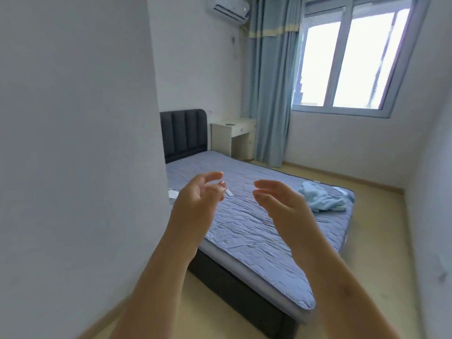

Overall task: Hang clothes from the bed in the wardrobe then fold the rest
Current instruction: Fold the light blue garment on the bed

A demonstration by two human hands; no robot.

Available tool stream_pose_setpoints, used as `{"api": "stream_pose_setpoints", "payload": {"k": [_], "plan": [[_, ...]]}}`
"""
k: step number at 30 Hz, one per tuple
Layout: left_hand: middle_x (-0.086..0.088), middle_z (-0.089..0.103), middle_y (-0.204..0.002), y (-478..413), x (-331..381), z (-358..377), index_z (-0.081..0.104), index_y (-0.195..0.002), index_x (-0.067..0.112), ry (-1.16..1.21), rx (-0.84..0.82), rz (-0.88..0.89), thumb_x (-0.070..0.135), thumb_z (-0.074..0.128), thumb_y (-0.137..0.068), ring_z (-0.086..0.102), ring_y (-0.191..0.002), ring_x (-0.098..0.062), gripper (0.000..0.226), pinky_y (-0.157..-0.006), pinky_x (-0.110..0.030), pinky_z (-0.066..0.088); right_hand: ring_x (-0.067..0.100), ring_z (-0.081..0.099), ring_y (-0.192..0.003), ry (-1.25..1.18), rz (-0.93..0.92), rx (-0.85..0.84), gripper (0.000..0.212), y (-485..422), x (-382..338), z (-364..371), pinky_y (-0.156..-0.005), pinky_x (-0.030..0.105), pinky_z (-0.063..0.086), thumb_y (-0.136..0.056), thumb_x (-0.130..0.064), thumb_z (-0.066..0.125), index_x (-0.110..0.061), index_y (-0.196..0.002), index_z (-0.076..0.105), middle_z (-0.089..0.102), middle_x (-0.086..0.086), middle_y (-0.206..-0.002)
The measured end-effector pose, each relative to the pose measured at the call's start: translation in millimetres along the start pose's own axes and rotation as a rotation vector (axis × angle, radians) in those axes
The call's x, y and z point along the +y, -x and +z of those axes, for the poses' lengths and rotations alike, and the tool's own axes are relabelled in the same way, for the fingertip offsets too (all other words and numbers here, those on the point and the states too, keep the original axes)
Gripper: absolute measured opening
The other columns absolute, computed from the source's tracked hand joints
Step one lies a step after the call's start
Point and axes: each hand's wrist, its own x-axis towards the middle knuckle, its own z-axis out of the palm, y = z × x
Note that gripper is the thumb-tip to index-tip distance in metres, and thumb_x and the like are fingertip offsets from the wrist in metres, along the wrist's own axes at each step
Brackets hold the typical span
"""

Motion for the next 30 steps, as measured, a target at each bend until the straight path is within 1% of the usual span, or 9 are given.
{"api": "stream_pose_setpoints", "payload": {"k": [3,7,11,13,15,18,21,25,30], "plan": [[0.016,0.062,-0.094,-34,-13,69,0.052,-0.093,0.042,0.033,-0.110,-0.022,0.028,0.048,-0.094,0.060,-0.091,-0.002,0.014,-0.078,-0.025,0.049,-0.015,0.055,-0.061,0.029,0.033,0.110,0.023,-26,33,-60,-0.055,0.005,0.040,-0.088,-0.013,0.059,-0.036,-0.086,0.060,0.064,-0.018,-0.078],[0.013,0.065,-0.091,-84,-39,159,0.056,-0.089,0.039,0.131,-0.196,-0.069,0.023,0.051,-0.093,0.062,-0.085,-0.001,0.017,-0.072,-0.022,0.049,-0.014,0.053,-0.054,0.065,0.072,0.230,0.018,-70,85,-136,-0.051,0.002,0.036,-0.087,-0.010,0.059,-0.028,-0.088,0.063,0.062,-0.024,-0.060],[0.005,0.068,-0.088,-146,-60,257,0.060,-0.086,0.033,0.202,-0.273,-0.137,0.017,0.053,-0.091,0.064,-0.082,-0.007,0.018,-0.071,-0.025,0.049,-0.014,0.053,-0.055,0.101,0.145,0.312,0.014,-125,138,-208,-0.052,0.001,0.037,-0.088,-0.011,0.059,-0.023,-0.094,0.063,0.062,-0.016,-0.073],[0.002,0.068,-0.087,-176,-66,306,0.060,-0.084,0.033,0.212,-0.306,-0.164,0.016,0.053,-0.091,0.064,-0.084,-0.012,0.020,-0.074,-0.029,0.049,-0.009,0.054,-0.058,0.121,0.200,0.335,0.014,-151,161,-241,-0.055,0.006,0.038,-0.088,-0.009,0.058,-0.021,-0.093,0.062,0.062,-0.014,-0.075],[0.002,0.068,-0.086,-201,-73,351,0.060,-0.084,0.033,0.222,-0.353,-0.192,0.016,0.053,-0.091,0.064,-0.085,-0.015,0.020,-0.073,-0.029,0.048,-0.005,0.054,-0.063,0.151,0.239,0.373,0.013,-173,181,-272,-0.055,0.007,0.038,-0.089,-0.010,0.057,-0.022,-0.092,0.062,0.062,-0.013,-0.076],[0.005,0.069,-0.088,-232,-88,405,0.061,-0.084,0.033,0.218,-0.445,-0.228,0.018,0.055,-0.090,0.065,-0.084,-0.012,0.017,-0.072,-0.027,0.048,-0.002,0.056,-0.068,0.169,0.300,0.450,0.015,-200,209,-312,-0.049,0.002,0.038,-0.089,-0.013,0.057,-0.027,-0.088,0.062,0.064,-0.011,-0.080],[0.005,0.069,-0.089,-267,-104,450,0.061,-0.084,0.032,0.221,-0.481,-0.261,0.018,0.054,-0.090,0.065,-0.084,-0.010,0.017,-0.072,-0.027,0.048,0.000,0.058,-0.072,0.182,0.354,0.495,0.018,-229,232,-349,-0.053,0.008,0.041,-0.089,-0.014,0.056,-0.030,-0.084,0.060,0.065,-0.011,-0.083],[0.002,0.068,-0.089,-304,-129,511,0.060,-0.084,0.032,0.205,-0.553,-0.293,0.018,0.053,-0.090,0.063,-0.084,-0.010,0.017,-0.072,-0.026,0.047,0.002,0.059,-0.078,0.189,0.433,0.507,0.018,-260,275,-392,-0.061,0.016,0.039,-0.089,-0.014,0.055,-0.031,-0.083,0.061,0.065,-0.009,-0.087],[0.000,0.067,-0.093,-352,-174,601,0.060,-0.084,0.032,0.153,-0.566,-0.348,0.019,0.053,-0.091,0.063,-0.083,-0.011,0.016,-0.069,-0.027,0.046,0.007,0.059,-0.080,0.179,0.515,0.491,0.017,-322,345,-456,-0.062,0.019,0.040,-0.090,-0.015,0.055,-0.030,-0.083,0.061,0.065,-0.007,-0.086]]}}
